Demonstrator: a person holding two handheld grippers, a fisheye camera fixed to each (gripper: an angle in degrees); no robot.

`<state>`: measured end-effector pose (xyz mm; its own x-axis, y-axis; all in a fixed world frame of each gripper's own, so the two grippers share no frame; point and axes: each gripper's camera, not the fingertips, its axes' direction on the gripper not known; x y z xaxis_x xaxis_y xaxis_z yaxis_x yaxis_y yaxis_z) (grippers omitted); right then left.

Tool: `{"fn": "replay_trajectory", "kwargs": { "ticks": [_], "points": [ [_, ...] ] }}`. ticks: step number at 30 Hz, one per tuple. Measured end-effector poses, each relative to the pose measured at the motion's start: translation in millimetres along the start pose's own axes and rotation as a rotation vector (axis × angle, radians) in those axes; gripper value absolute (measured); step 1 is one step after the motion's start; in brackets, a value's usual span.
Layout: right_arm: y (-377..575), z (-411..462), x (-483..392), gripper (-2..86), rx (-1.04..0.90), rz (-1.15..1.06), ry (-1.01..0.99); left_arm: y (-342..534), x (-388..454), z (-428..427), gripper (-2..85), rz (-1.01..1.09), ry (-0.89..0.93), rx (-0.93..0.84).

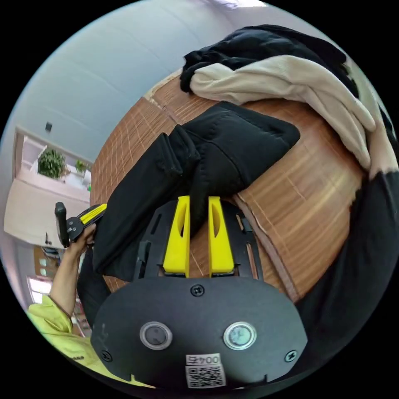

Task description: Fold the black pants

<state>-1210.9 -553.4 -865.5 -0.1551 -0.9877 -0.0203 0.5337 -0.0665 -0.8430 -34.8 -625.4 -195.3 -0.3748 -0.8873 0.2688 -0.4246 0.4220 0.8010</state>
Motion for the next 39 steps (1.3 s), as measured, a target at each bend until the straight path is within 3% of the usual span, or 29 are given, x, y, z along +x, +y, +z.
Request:
{"fn": "replay_trajectory", "kwargs": {
  "ticks": [4,7,11,15,18,24,27,30,32,34,39],
  "points": [
    [-46.9,26.8,-46.5,7.6,-0.105,-0.205,0.034,61.4,-9.6,-13.8,0.1,-0.175,0.093,-0.011],
    [-81.8,52.5,-95.6,7.6,-0.152,-0.358,0.066,121.2,-10.8,-24.6,0.1,-0.382,0.246,0.036],
    [-136.3,96.1,-176.1,8.1,-0.200,-0.539,0.107,149.0,4.4,-29.1,0.2,-0.508,0.320,0.117],
    [-168.4,120.9,-229.0,8.0,-0.236,-0.600,0.155,137.7,28.2,-36.0,0.4,-0.407,0.249,0.154],
    [-159.9,92.5,-245.8,6.2,-0.145,-0.597,0.221,145.9,33.0,-44.6,0.6,-0.349,0.251,0.140],
    [-25.1,-4.4,-215.1,7.0,-0.083,-0.721,0.177,188.1,49.9,-100.4,0.7,-0.223,0.193,0.334],
    [56.4,-36.1,-180.6,7.9,-0.075,-0.654,0.001,188.3,73.6,-118.2,0.7,-0.145,0.180,0.419],
    [119.1,-27.3,-169.7,11.2,-0.076,-0.606,-0.044,169.9,97.7,-121.3,0.6,-0.073,0.141,0.436],
    [153.7,-5.6,-178.4,12.8,-0.041,-0.670,0.055,157.1,114.1,-110.4,0.5,-0.003,0.100,0.394],
    [167.1,1.8,-187.9,12.7,0.016,-0.726,0.145,148.7,129.6,-88.5,0.3,0.052,0.079,0.299],
    [160.6,6.0,-190.9,12.3,0.001,-0.766,0.134,155.8,138.5,-93.0,0.2,0.073,0.033,0.315]
  ]
}}
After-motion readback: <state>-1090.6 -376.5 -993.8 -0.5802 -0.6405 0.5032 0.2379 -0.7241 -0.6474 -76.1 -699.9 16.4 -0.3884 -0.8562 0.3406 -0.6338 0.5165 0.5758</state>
